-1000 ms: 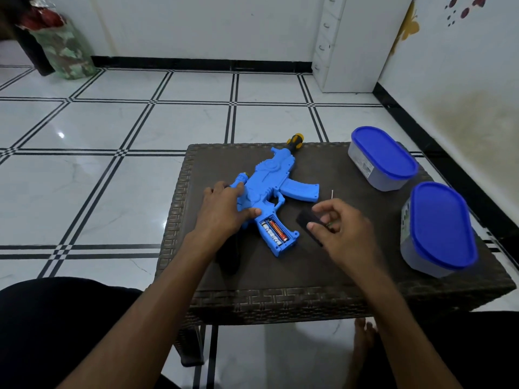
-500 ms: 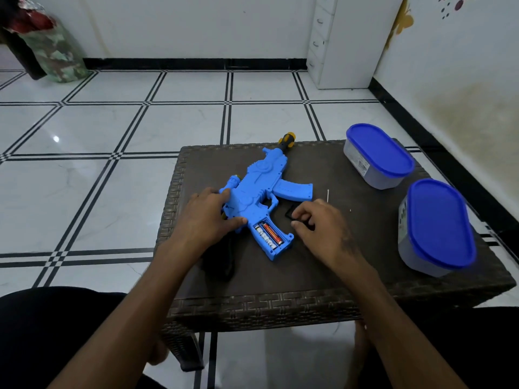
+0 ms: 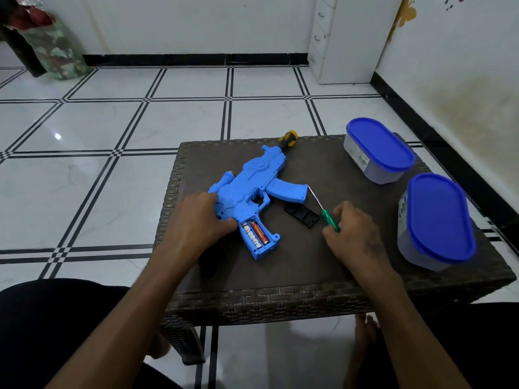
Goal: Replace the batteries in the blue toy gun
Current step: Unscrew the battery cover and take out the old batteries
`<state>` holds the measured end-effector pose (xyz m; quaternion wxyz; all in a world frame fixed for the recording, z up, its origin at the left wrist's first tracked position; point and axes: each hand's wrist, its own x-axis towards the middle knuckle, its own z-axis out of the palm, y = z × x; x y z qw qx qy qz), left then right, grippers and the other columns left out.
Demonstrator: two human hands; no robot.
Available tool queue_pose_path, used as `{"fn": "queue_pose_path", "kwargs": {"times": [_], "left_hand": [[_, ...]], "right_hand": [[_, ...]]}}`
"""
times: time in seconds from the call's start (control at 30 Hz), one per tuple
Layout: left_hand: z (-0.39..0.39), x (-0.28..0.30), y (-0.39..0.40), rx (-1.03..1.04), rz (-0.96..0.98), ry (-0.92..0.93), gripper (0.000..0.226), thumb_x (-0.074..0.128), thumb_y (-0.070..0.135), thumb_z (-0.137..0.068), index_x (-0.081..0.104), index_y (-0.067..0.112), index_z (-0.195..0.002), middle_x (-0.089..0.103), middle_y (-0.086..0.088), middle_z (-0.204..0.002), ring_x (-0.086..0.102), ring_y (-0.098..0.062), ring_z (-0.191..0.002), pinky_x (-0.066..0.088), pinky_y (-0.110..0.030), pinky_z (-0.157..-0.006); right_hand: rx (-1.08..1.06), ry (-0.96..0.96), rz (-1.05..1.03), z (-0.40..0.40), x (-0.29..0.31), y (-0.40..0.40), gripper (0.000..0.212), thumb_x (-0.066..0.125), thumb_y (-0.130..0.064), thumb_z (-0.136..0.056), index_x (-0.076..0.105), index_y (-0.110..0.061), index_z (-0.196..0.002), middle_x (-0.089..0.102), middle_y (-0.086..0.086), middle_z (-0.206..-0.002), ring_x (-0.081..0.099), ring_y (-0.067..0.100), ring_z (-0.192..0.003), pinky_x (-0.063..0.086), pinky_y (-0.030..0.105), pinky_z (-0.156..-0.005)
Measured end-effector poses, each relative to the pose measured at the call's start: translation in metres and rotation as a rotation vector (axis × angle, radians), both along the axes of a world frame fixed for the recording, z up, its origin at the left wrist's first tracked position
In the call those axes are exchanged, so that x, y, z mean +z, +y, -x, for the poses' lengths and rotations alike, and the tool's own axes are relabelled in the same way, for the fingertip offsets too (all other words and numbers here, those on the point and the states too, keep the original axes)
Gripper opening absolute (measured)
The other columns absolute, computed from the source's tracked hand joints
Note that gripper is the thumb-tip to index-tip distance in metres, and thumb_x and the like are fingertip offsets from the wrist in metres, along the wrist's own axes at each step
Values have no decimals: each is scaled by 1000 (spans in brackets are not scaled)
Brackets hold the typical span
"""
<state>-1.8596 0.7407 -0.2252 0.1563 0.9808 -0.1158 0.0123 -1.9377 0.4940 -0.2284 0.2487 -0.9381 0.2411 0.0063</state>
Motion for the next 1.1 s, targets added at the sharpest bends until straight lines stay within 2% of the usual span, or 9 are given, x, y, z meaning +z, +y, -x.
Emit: {"fn": "queue_pose_path", "kwargs": {"times": [0.13,0.23,0.4,0.47,0.5,0.57,0.63,0.8,1.1], "left_hand": [[8,1,0,52,-31,-36,43,70,45,-73,49,8,-66,43,0,-59,40,-14,-54,22,-28,-46],[11,2,-5,80,-41,-47,42,70,43,-72,47,8,-65,43,-1,-59,42,-19,-57,21,-30,-45],[15,9,-6,98,-124,-11,43,65,53,-76,46,15,-71,53,-3,-80,44,-18,-64,23,-28,-47],[18,8,-4,101,-153,-27,44,62,60,-77,55,17,-86,57,-2,-95,51,-20,-81,34,-29,-54],[19,6,-2,93,-157,-40,48,60,62,-79,60,19,-99,58,-3,-109,53,-23,-96,42,-32,-65],[19,3,-3,41,-94,-69,57,59,59,-82,58,22,-126,49,-3,-139,43,-27,-124,40,-38,-95],[17,3,-7,-67,12,-73,56,62,53,-83,56,28,-133,42,-2,-148,34,-25,-134,31,-38,-107],[9,3,-22,-285,23,-13,37,65,46,-85,65,38,-121,52,9,-139,40,-15,-129,38,-35,-103],[7,0,-17,-364,-41,56,42,61,51,-85,58,44,-126,49,15,-143,33,-14,-135,41,-36,-100]], "right_hand": [[-64,-181,-13,5,1,-4,24,56,-21,-95,54,-13,-117,50,3,-107,52,10,-85,40,20,-62],[-112,-320,-22,8,5,-6,22,57,-18,-95,57,-12,-116,48,5,-111,46,7,-83,30,11,-58],[-113,-686,-146,7,6,3,20,60,-18,-94,61,-14,-114,55,4,-114,59,11,-88,51,16,-71],[-96,-779,-297,6,10,8,17,61,-23,-94,62,-19,-110,61,-1,-109,63,7,-90,52,13,-71],[-89,-812,-388,5,14,11,15,62,-25,-94,62,-20,-107,64,-4,-103,65,6,-89,53,13,-71],[-47,-849,-498,5,21,17,12,60,-28,-95,62,-19,-103,69,-11,-92,68,4,-86,55,17,-71],[64,-851,-555,4,25,24,11,58,-26,-96,61,-17,-102,71,-7,-93,70,6,-89,58,26,-75],[276,-795,-552,3,29,40,17,59,-23,-96,62,-8,-104,73,0,-92,72,10,-88,61,39,-74],[406,-761,-328,-8,19,44,11,62,-19,-95,62,-10,-101,71,3,-82,71,21,-77,57,49,-62]]}}
